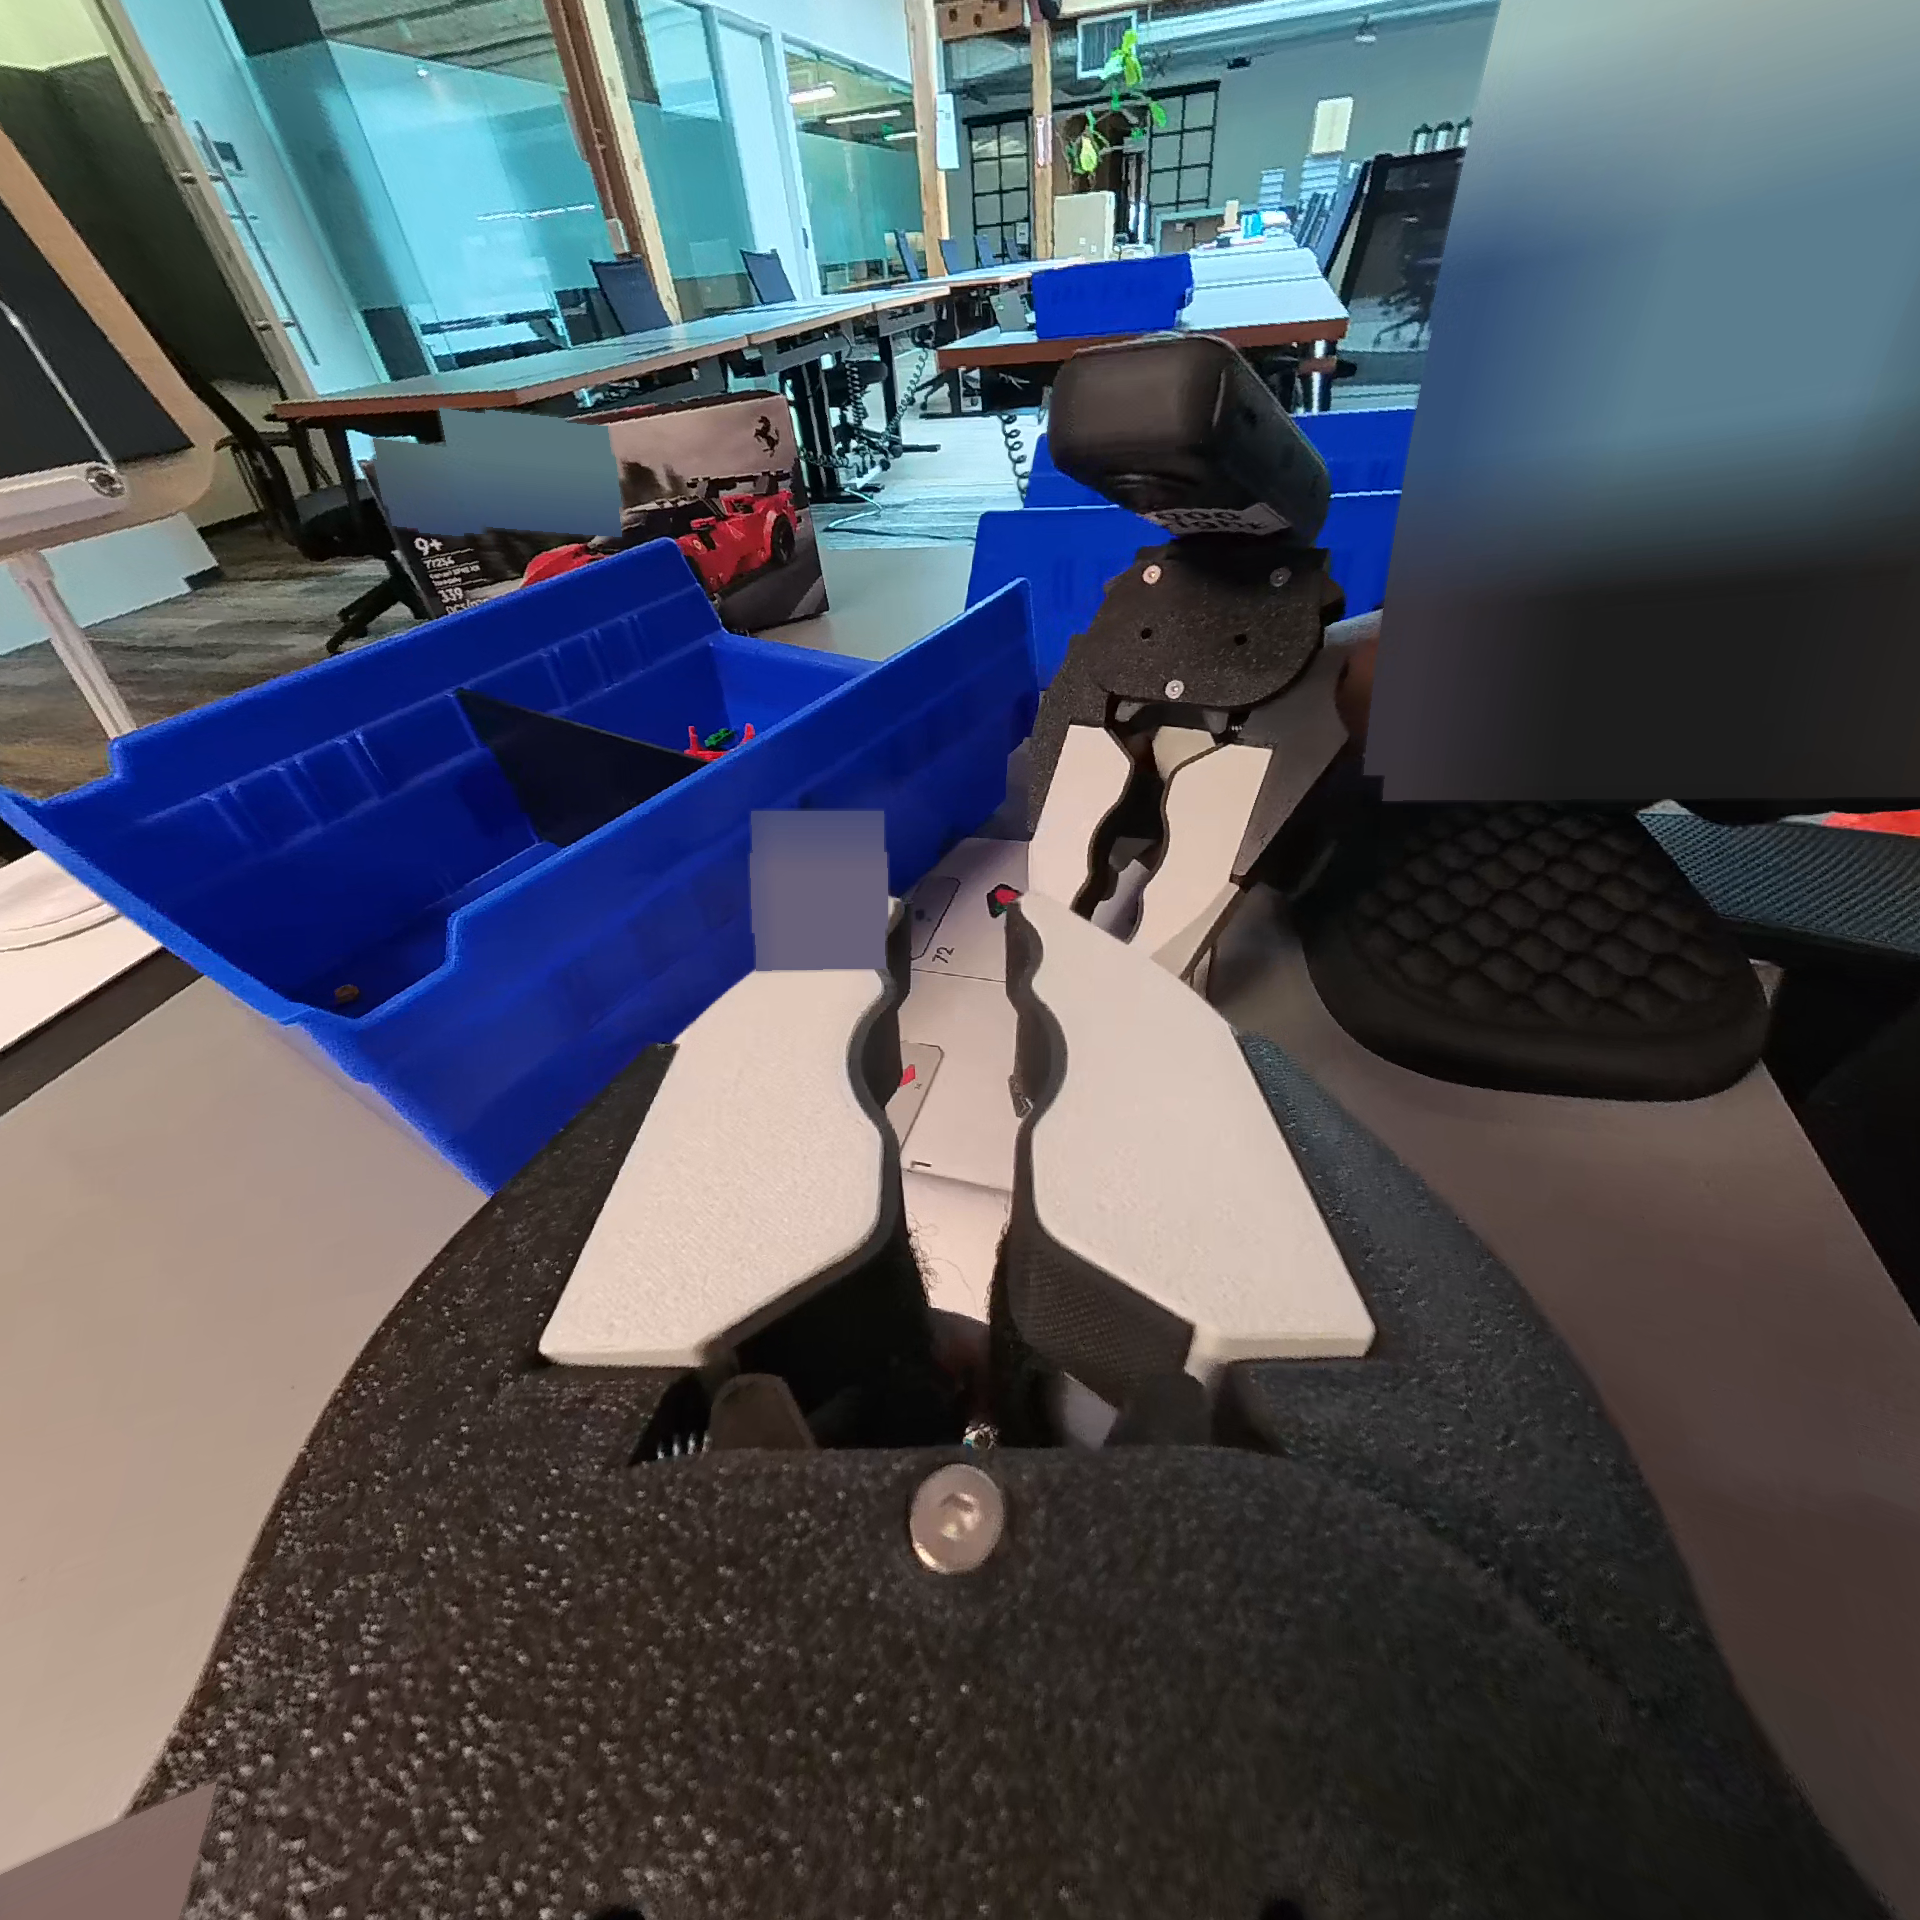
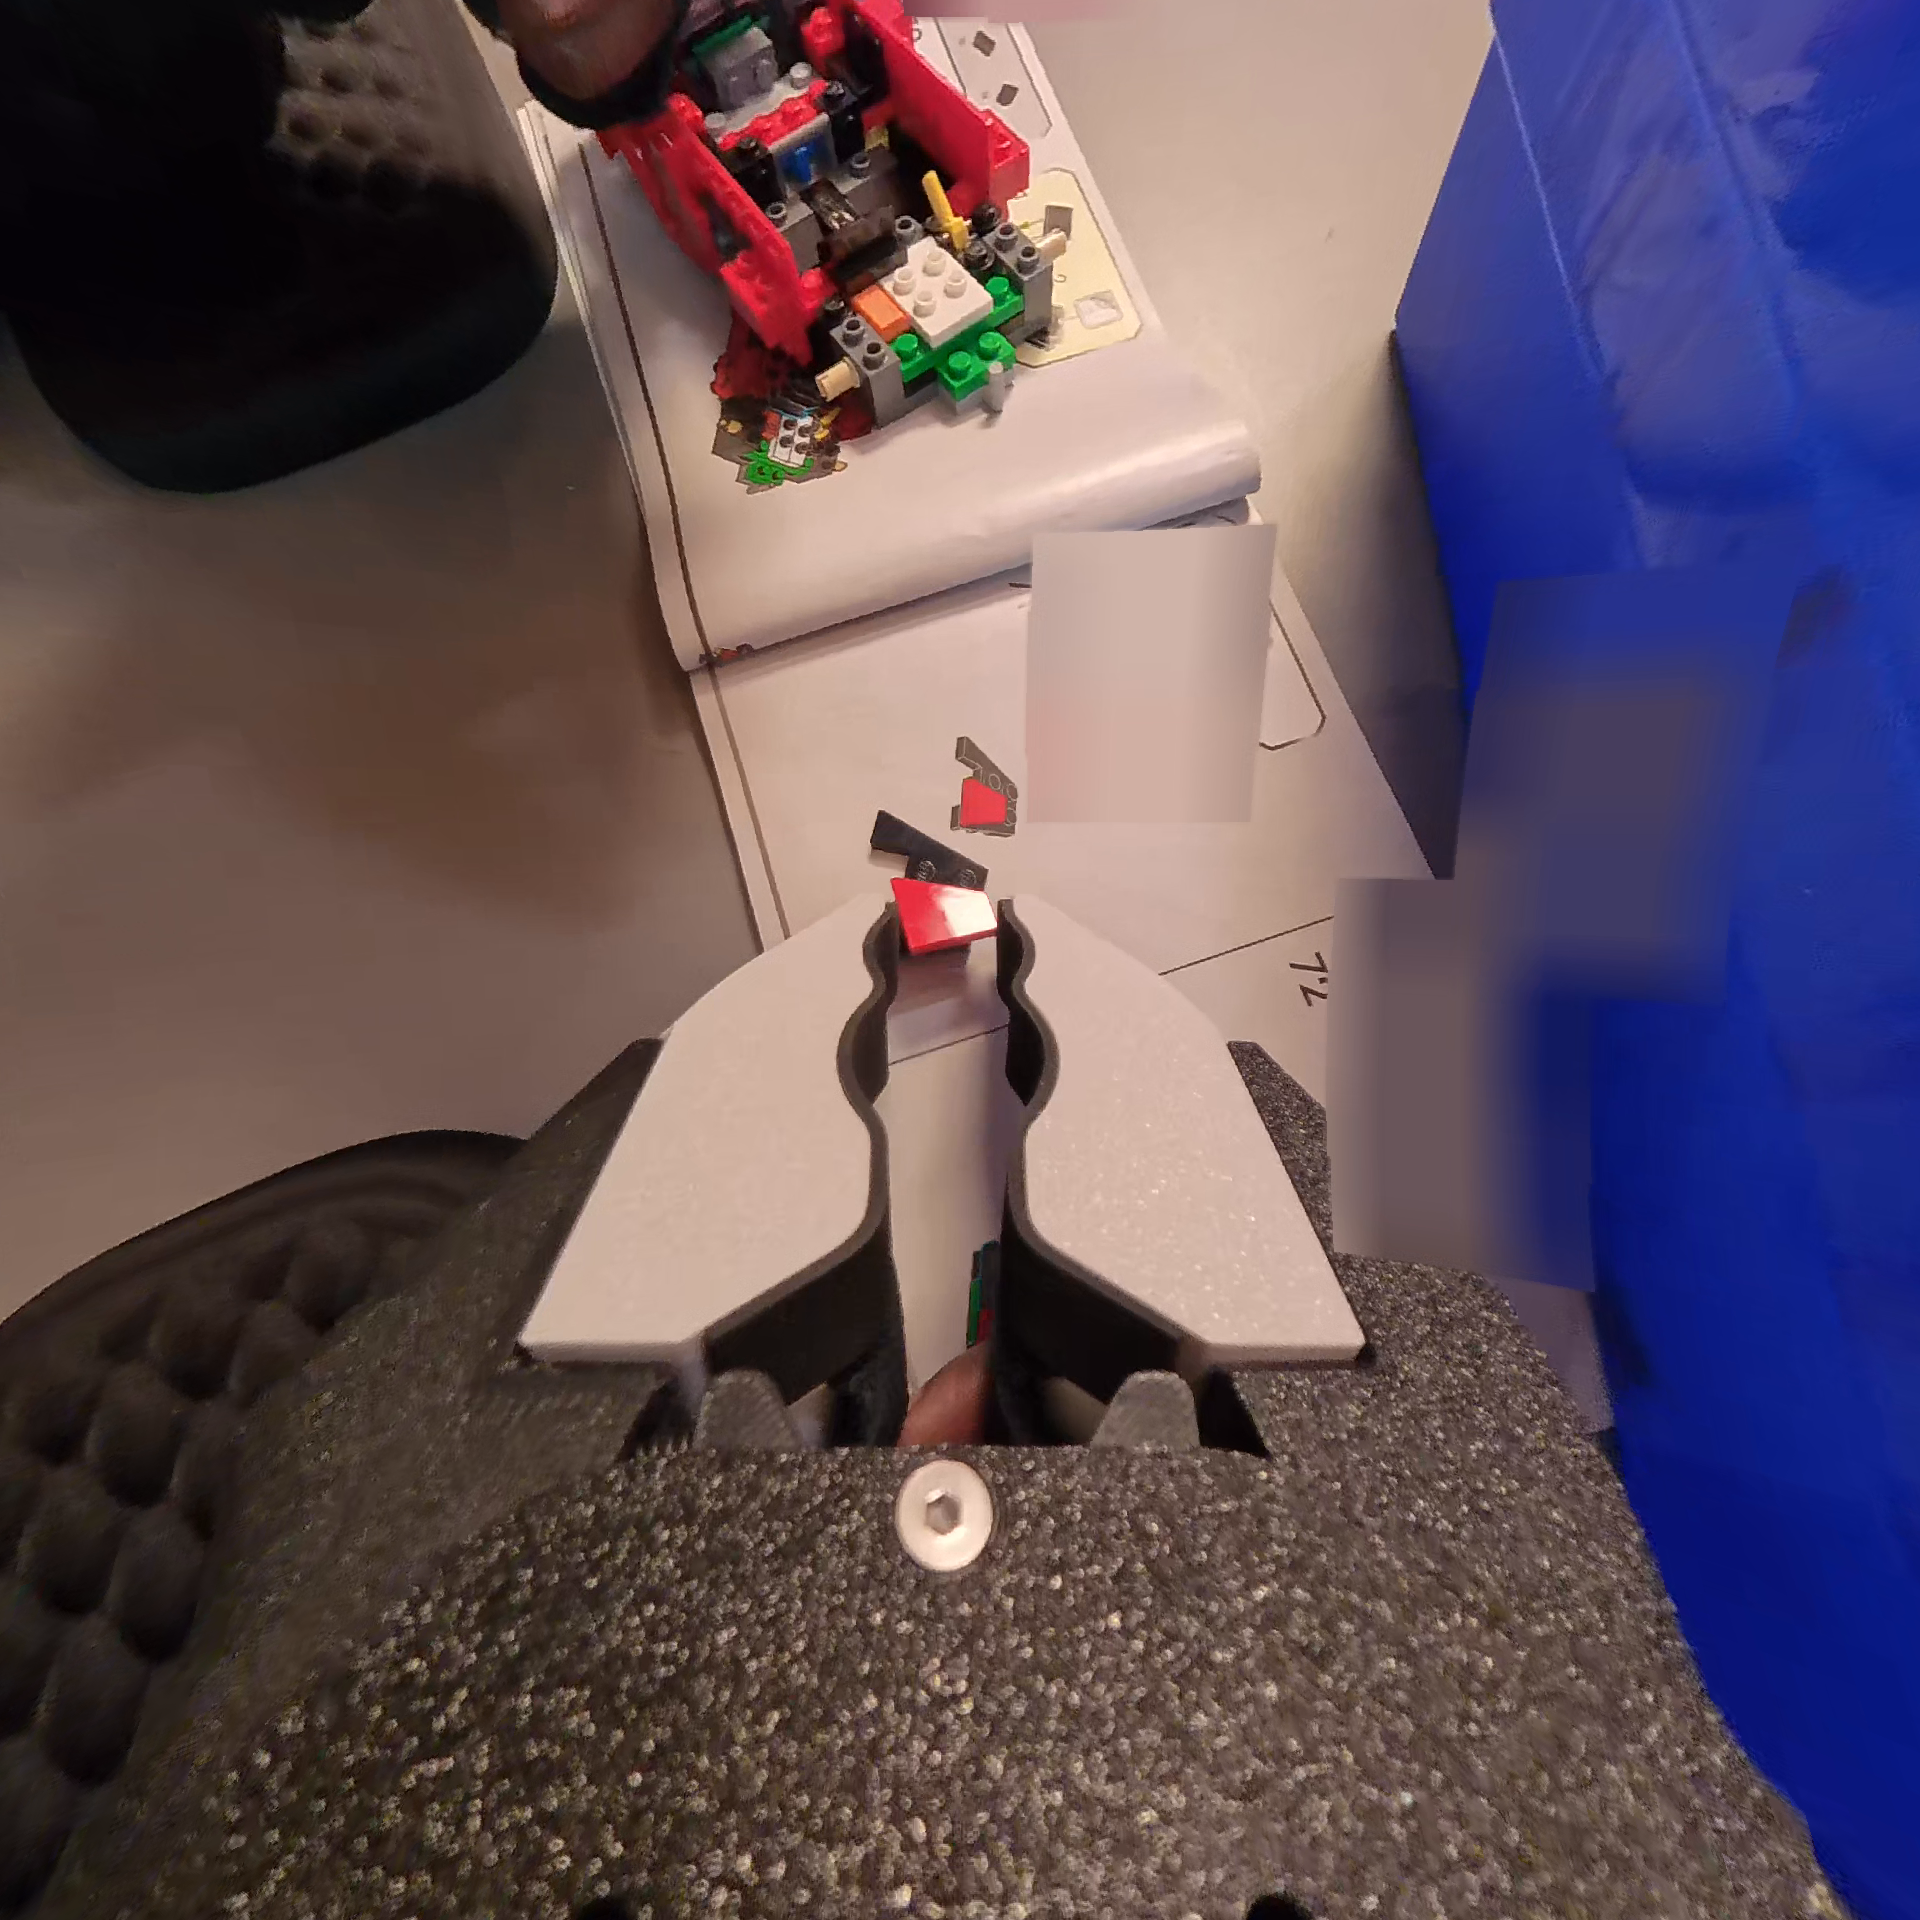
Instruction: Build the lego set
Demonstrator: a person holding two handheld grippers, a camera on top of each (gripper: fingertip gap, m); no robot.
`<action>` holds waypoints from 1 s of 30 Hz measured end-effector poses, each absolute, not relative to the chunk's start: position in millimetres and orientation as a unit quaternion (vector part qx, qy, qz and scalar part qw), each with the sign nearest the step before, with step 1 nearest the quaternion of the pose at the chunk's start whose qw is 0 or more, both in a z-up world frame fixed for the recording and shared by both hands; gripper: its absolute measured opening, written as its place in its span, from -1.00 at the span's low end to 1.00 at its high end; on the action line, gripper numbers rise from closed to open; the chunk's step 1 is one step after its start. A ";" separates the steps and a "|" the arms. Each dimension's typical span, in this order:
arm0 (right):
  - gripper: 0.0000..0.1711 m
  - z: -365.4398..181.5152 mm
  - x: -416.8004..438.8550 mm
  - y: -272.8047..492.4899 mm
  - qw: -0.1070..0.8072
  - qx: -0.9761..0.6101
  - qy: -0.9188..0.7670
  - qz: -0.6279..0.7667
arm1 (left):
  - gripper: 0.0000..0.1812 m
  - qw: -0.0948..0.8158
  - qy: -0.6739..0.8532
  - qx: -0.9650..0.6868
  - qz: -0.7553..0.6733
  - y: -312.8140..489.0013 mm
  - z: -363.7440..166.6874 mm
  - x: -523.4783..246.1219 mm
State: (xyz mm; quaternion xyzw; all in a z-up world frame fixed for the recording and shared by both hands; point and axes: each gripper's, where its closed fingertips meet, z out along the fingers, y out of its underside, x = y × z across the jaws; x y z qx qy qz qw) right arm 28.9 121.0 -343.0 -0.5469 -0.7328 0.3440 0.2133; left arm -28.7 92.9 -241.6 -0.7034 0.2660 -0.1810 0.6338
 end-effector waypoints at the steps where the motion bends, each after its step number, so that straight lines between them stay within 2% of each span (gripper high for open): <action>1: -0.79 -342.7 28.7 121.2 0.214 -0.549 -0.731 0.344 | -0.81 0.632 0.270 -0.704 -0.179 92.6 -242.4 -27.7; 18: -0.79 -340.8 37.3 120.9 0.227 -0.681 -0.622 0.314 | -0.82 0.621 0.288 -0.710 -0.166 92.5 -247.5 -23.0; 30: -0.79 -343.5 30.4 121.4 0.240 -0.689 -0.613 0.304 | -0.82 0.612 0.307 -0.713 -0.150 91.7 -252.4 -18.5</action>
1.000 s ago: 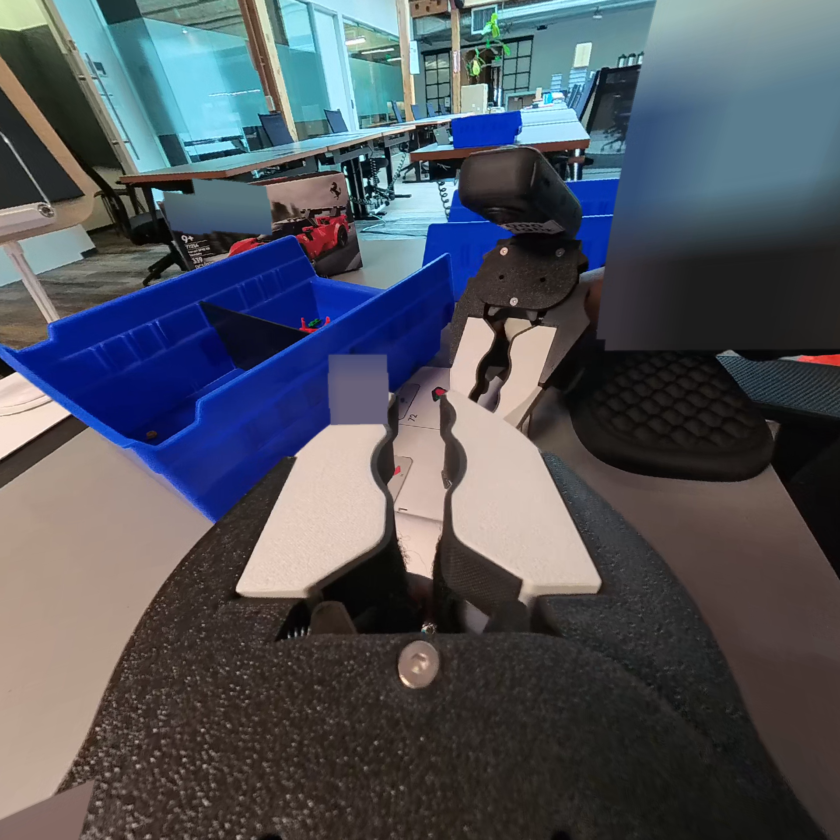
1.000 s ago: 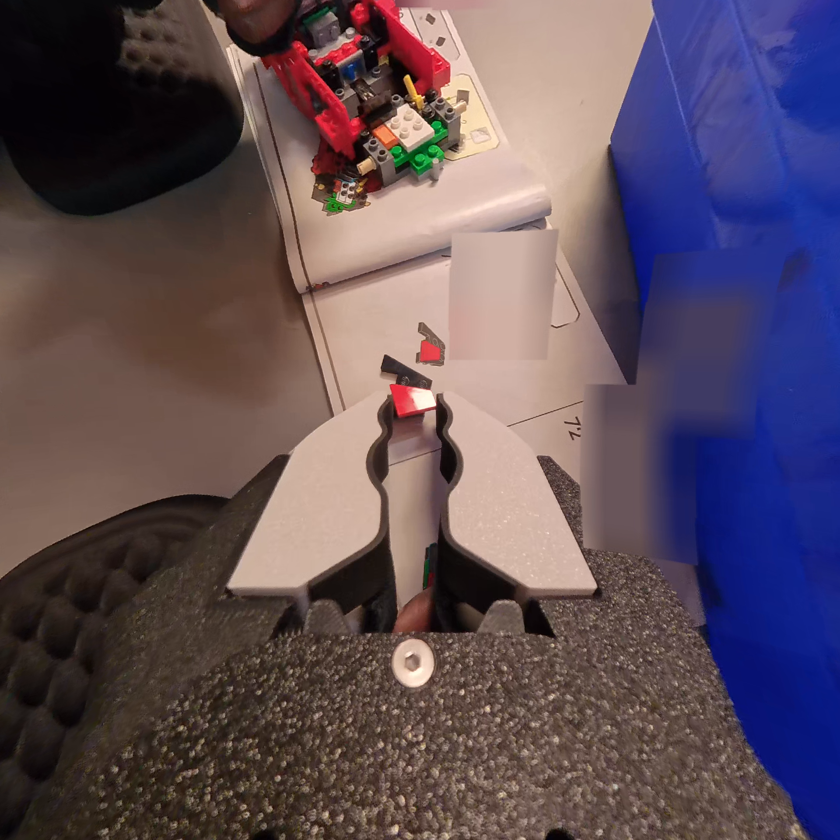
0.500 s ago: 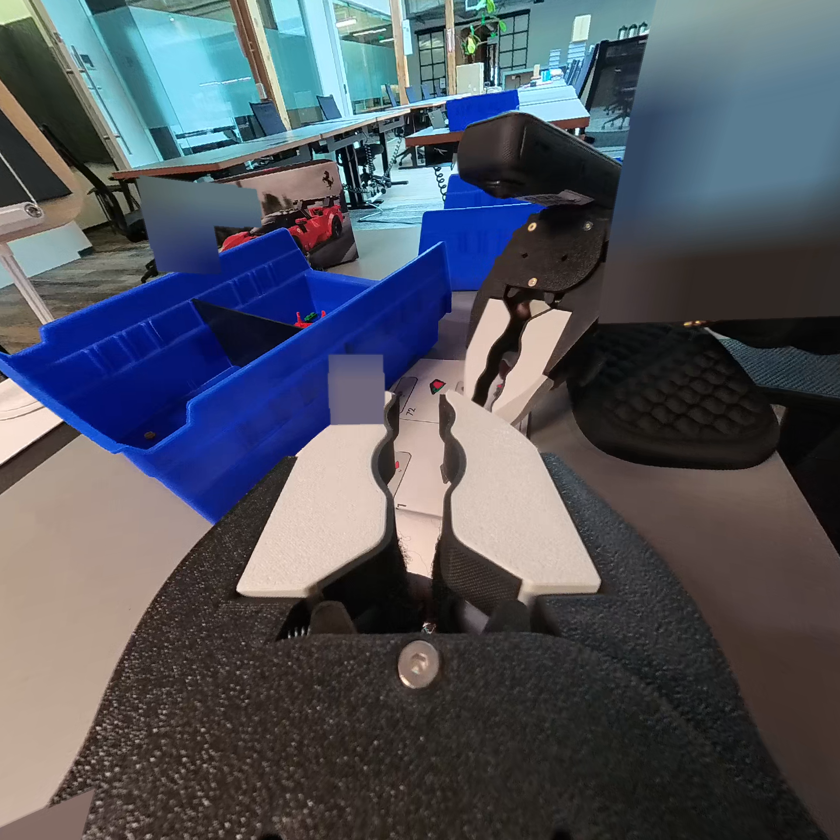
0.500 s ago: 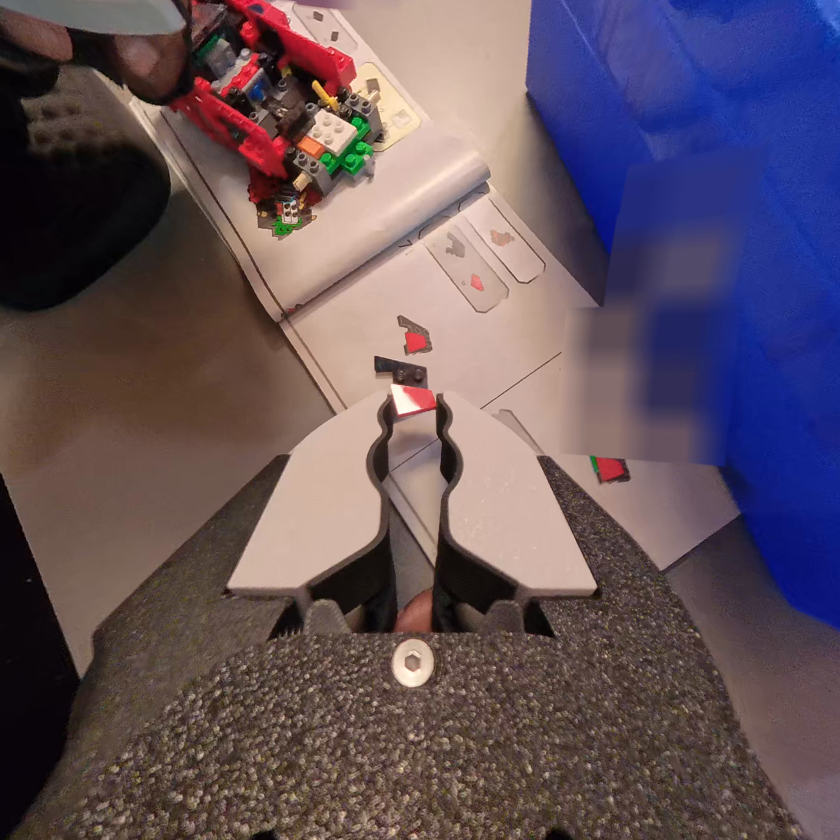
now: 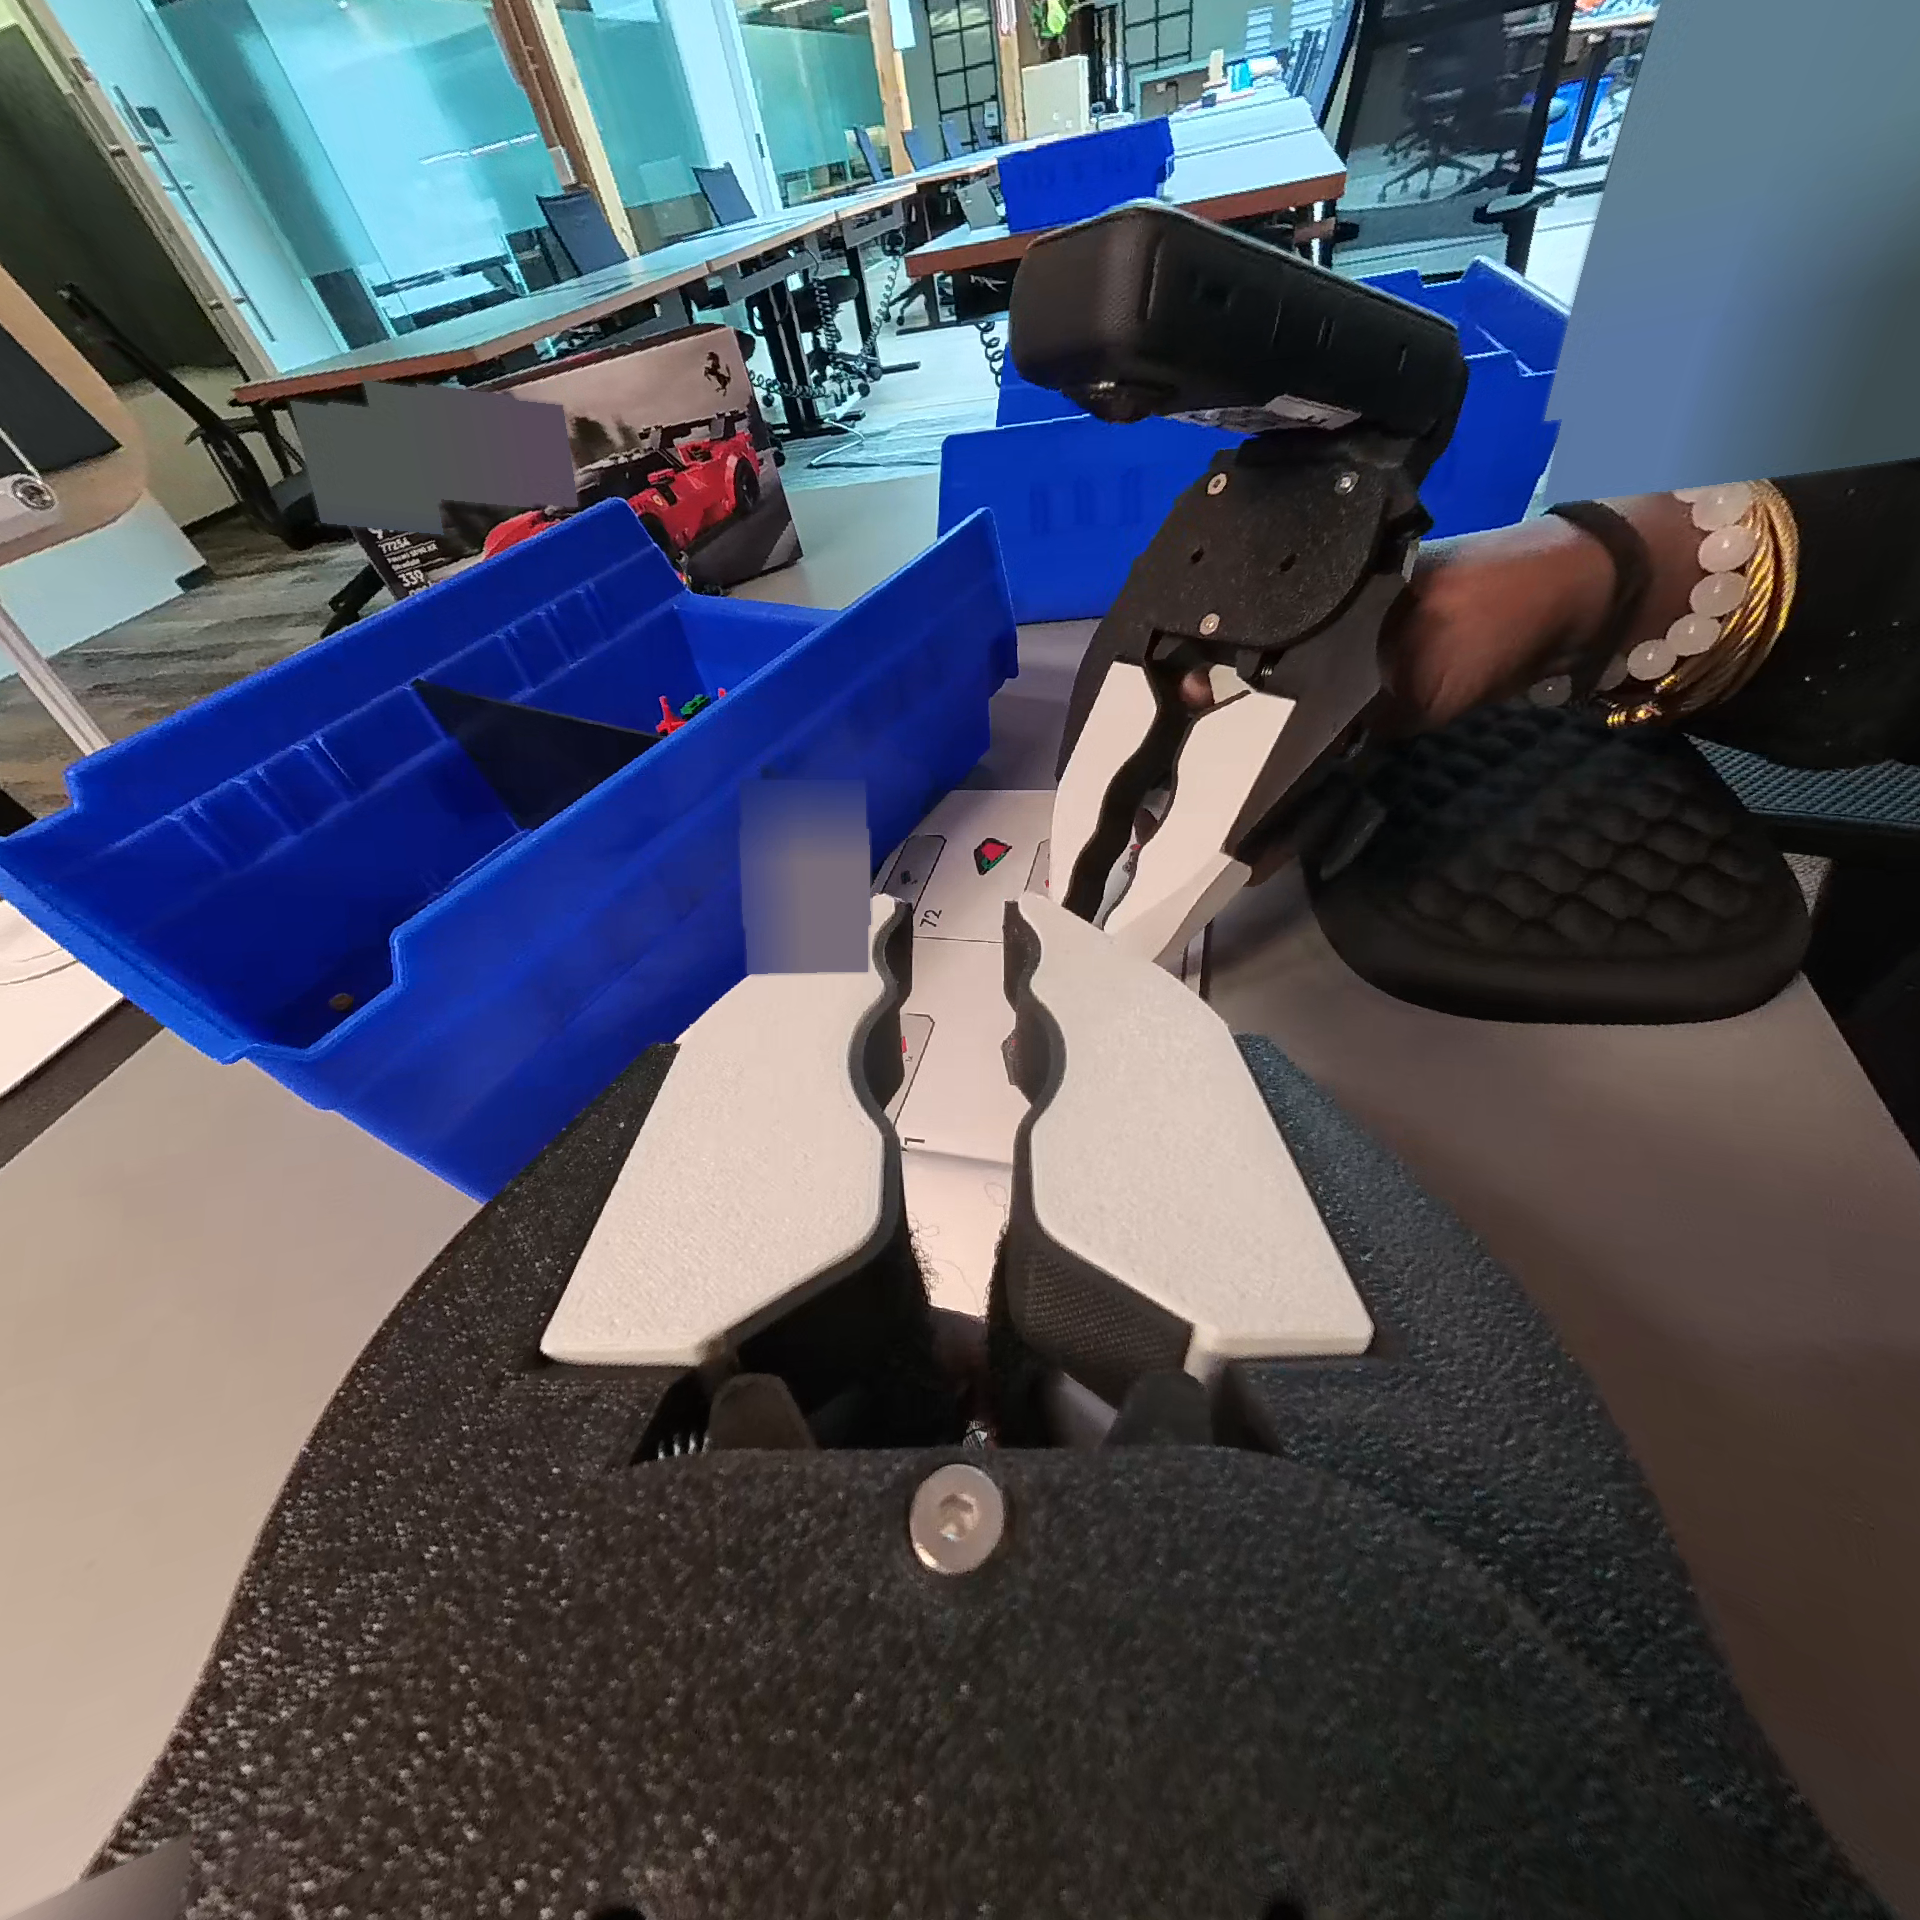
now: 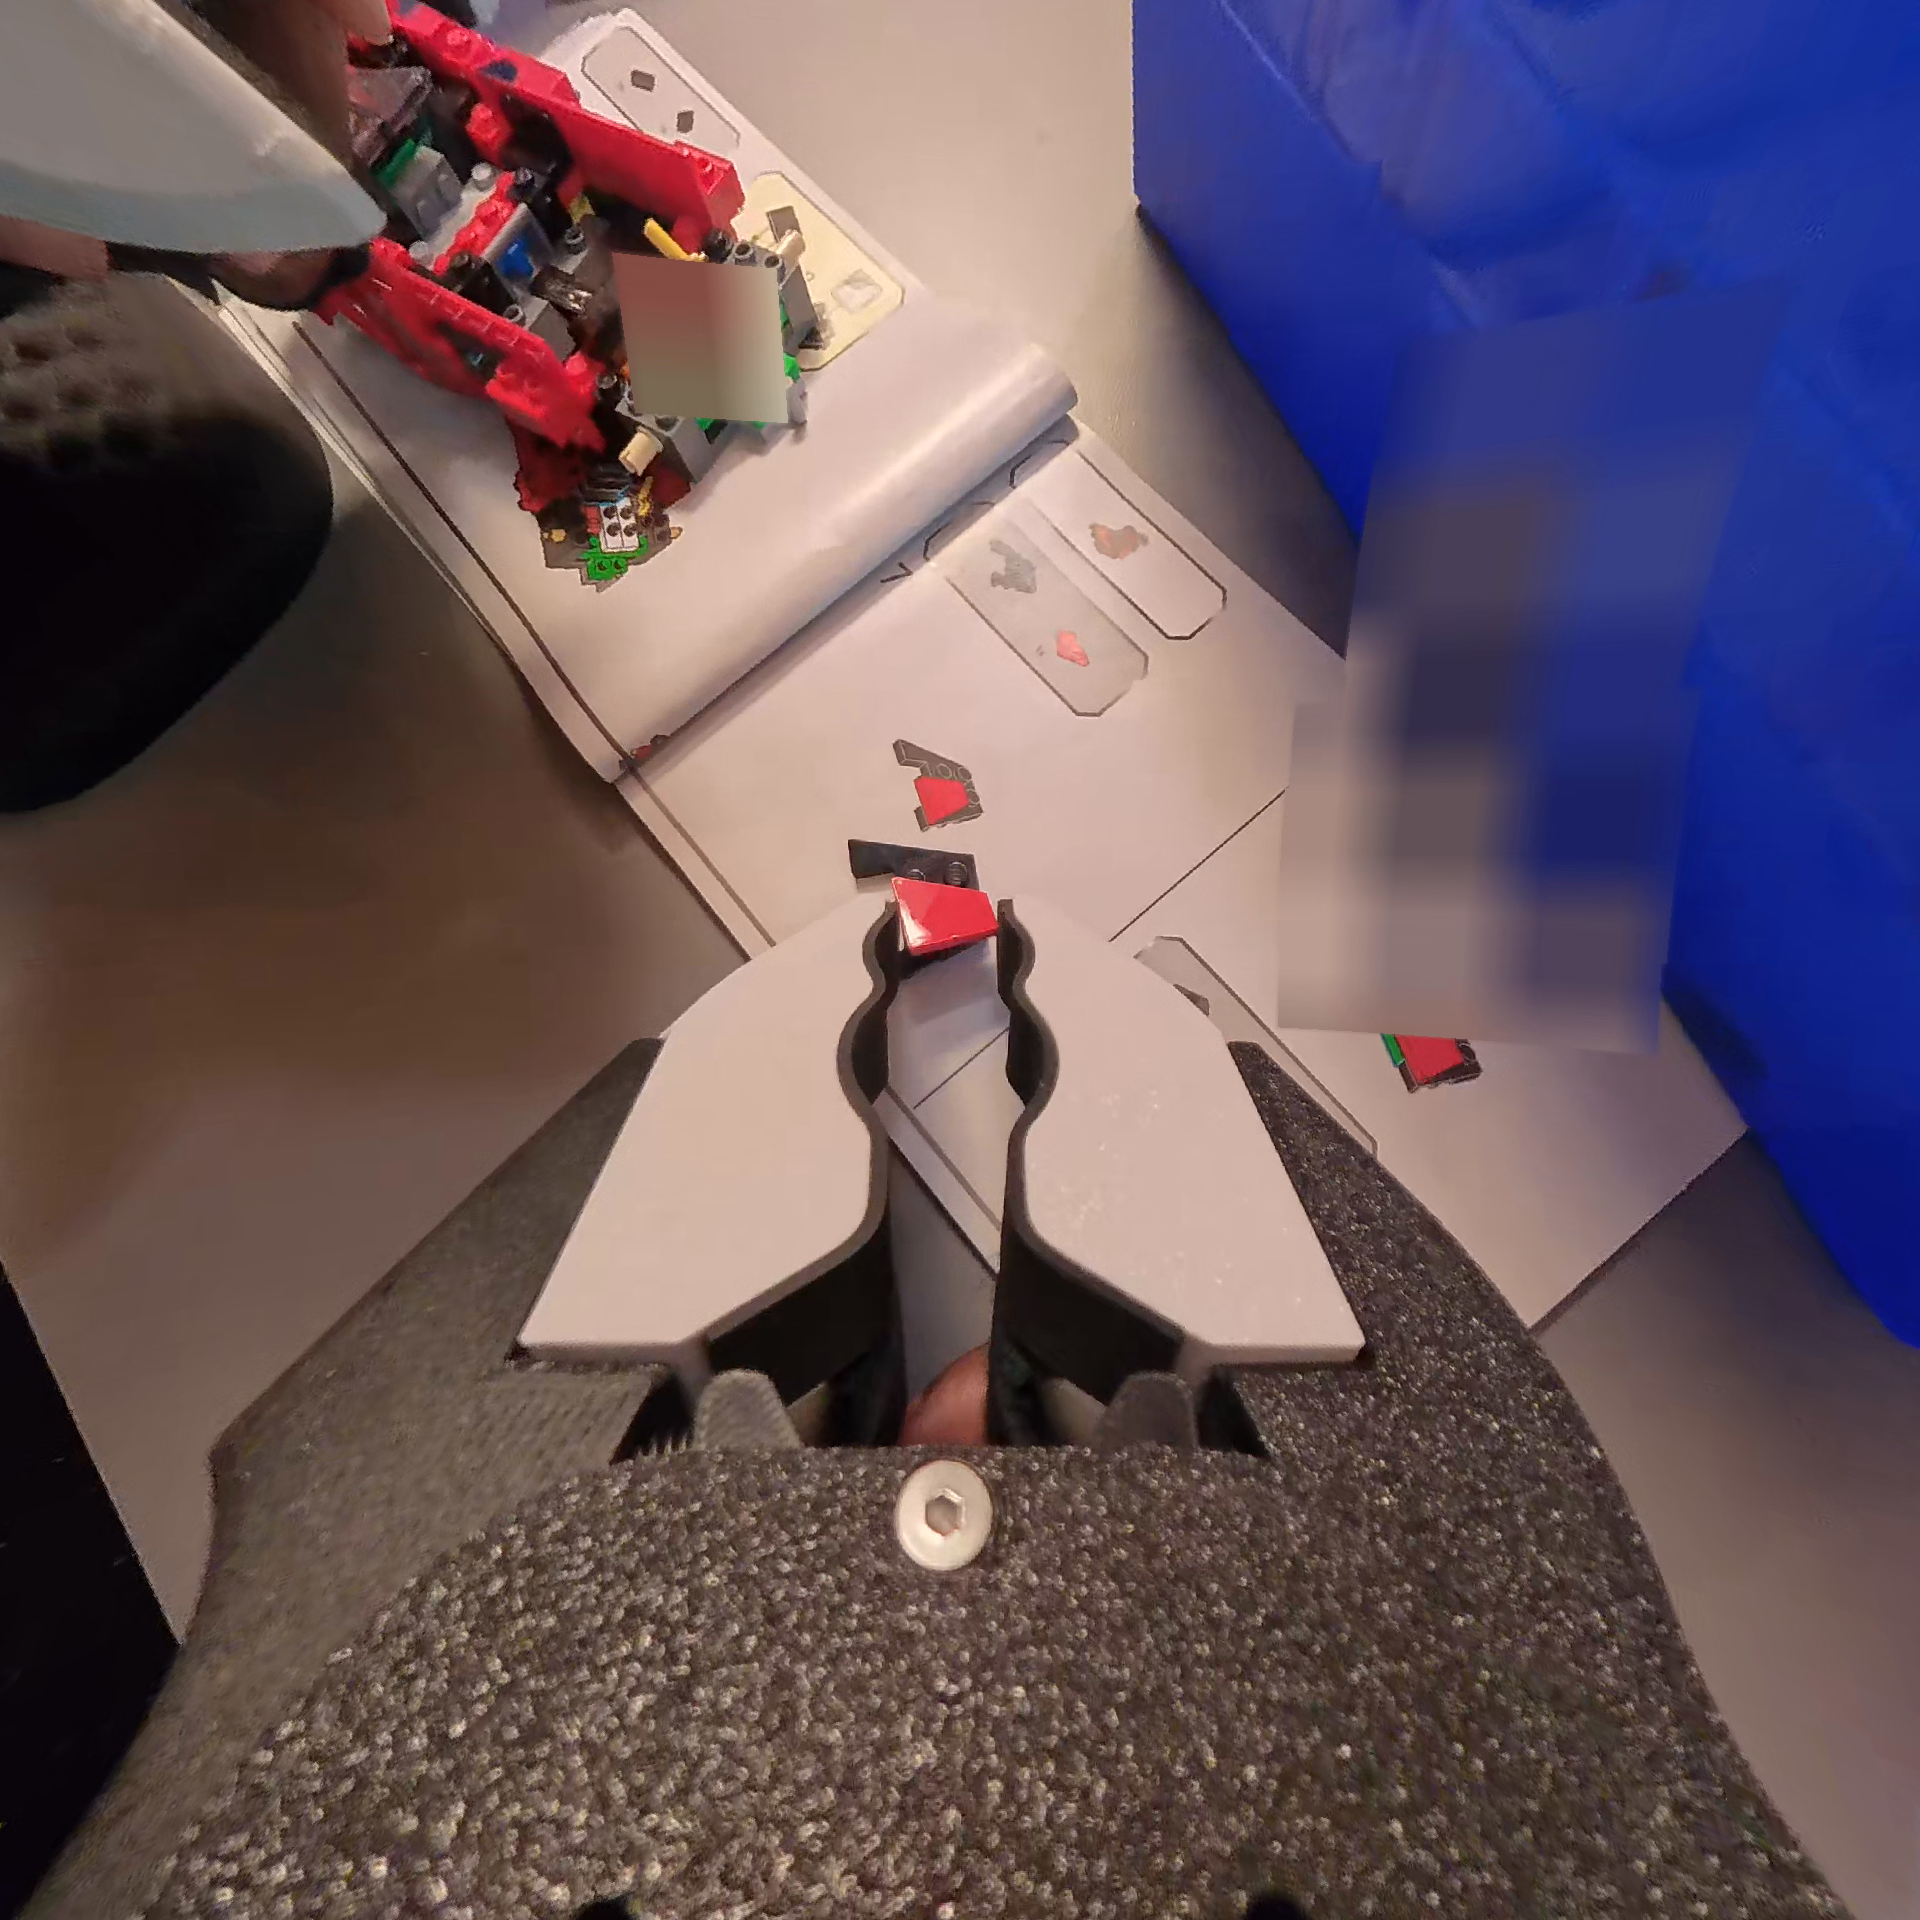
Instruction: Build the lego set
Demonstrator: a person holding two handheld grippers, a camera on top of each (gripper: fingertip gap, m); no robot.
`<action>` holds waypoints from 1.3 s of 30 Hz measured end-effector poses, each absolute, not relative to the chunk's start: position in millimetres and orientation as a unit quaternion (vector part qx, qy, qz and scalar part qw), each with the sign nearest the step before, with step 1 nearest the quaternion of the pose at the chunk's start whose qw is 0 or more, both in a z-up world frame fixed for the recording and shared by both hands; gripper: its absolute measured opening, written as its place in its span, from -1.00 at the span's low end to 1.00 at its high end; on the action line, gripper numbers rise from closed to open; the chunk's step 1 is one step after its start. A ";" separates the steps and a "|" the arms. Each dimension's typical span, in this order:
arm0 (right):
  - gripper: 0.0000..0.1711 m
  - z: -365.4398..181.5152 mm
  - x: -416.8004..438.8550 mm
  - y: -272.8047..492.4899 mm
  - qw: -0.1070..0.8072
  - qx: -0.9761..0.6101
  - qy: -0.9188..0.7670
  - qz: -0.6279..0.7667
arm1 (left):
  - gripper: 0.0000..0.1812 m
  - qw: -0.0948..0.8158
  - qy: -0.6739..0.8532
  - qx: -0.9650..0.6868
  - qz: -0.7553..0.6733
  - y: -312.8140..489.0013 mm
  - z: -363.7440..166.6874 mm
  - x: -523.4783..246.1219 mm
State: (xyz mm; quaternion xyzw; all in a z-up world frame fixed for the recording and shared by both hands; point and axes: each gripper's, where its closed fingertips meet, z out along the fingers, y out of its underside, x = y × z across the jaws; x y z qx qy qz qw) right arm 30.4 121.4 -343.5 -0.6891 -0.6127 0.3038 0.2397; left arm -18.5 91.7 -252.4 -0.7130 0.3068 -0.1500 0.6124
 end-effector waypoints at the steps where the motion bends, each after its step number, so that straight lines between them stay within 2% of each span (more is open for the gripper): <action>1: -0.79 -343.9 30.1 121.4 0.240 -0.689 -0.613 0.302 | -0.82 0.612 0.307 -0.713 -0.150 91.7 -252.4 -18.3; 39: -0.78 -349.4 28.3 121.8 0.231 -0.701 -0.618 0.270 | -0.82 0.598 0.329 -0.718 -0.134 90.4 -259.0 -13.7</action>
